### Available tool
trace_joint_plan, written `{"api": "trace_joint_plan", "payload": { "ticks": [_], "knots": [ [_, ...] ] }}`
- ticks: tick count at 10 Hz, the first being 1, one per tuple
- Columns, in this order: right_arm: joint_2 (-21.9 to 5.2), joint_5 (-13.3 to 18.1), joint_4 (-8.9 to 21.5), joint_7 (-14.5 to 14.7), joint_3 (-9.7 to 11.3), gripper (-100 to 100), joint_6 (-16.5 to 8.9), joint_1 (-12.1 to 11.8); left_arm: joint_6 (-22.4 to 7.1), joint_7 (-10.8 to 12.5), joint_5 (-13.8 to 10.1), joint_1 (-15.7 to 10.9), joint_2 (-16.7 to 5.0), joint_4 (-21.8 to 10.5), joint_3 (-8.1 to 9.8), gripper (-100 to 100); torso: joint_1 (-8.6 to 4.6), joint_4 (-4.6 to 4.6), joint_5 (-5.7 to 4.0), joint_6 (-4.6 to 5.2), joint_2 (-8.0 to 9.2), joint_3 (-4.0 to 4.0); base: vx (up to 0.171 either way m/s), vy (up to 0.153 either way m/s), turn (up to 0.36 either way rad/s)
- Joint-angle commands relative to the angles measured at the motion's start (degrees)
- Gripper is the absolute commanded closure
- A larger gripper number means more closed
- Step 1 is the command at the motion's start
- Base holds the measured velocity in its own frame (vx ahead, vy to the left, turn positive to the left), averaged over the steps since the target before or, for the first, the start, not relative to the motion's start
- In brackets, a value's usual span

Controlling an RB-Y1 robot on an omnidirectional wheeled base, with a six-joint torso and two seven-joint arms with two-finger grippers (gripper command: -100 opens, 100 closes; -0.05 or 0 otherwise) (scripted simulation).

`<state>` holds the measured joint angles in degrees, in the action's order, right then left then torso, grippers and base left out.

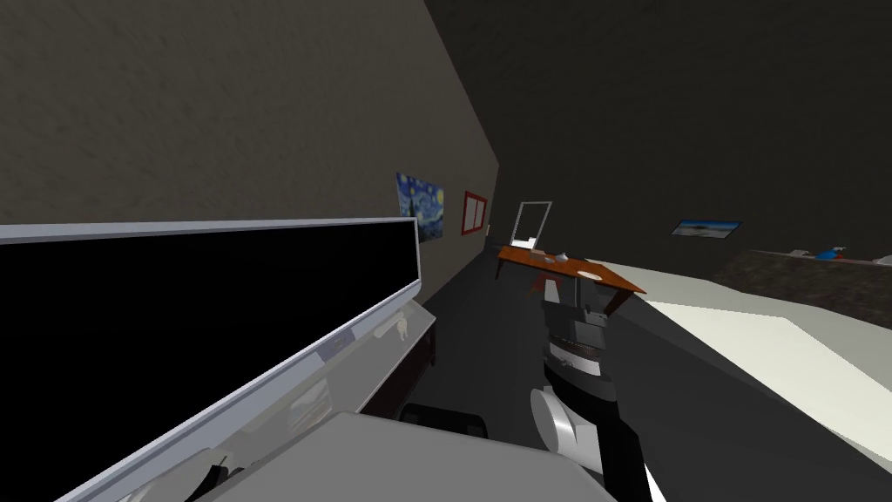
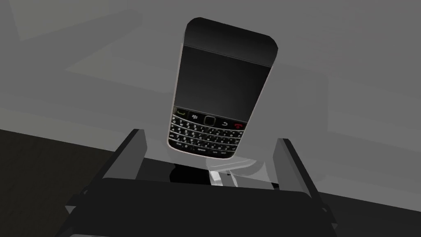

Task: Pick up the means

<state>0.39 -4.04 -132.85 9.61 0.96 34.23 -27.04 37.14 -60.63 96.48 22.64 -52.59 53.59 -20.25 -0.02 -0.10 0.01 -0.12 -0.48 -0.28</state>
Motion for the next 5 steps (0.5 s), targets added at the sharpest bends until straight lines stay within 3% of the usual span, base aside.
{"api": "trace_joint_plan", "payload": {
  "ticks": [1, 2, 3, 4, 5],
  "knots": [
    [0.0, 0.0, 0.0, 0.0, 0.0, 0, 0.0, 0.0, 0.3, -0.9, 0.8, -0.1, 0.1, -1.6, -0.28, -100, 0.0, 0.0, 0.0, 0.0, 0.0, 0.0, 0.016, -0.002, -0.015],
    [0.0, 0.0, 0.0, 0.0, 0.0, 0, 0.0, 0.0, 0.1, -0.6, 0.4, -0.1, 0.1, -1.1, -0.14, -100, -0.07, 0.03, -0.02, -0.03, 0.2, 0.11, 0.0, 0.0, 0.0],
    [0.0, 0.0, 0.0, 0.0, 0.0, 0, 0.0, 0.0, 0.2, -0.8, 0.5, -0.1, 0.2, -1.3, -0.15, 0, -0.09, 0.06, -0.02, -0.02, 0.29, 0.17, 0.0, 0.0, 0.0],
    [0.0, 0.0, 0.0, 0.0, 0.0, 0, 0.0, 0.0, -1.5, -0.8, 0.8, -0.2, 1.9, -2.4, -0.92, -100, -0.09, 0.07, -0.02, -0.02, 0.32, 0.19, -0.02, 0.022, -0.067],
    [0.0, 0.0, 0.0, 0.0, 0.0, 0, 0.0, 0.0, -2.3, -0.8, 1.0, -0.3, 2.8, -2.9, -1.31, -100, -0.02, 0.08, 0.0, -0.01, 0.39, 0.22, -0.025, 0.028, -0.086]
  ]
}}
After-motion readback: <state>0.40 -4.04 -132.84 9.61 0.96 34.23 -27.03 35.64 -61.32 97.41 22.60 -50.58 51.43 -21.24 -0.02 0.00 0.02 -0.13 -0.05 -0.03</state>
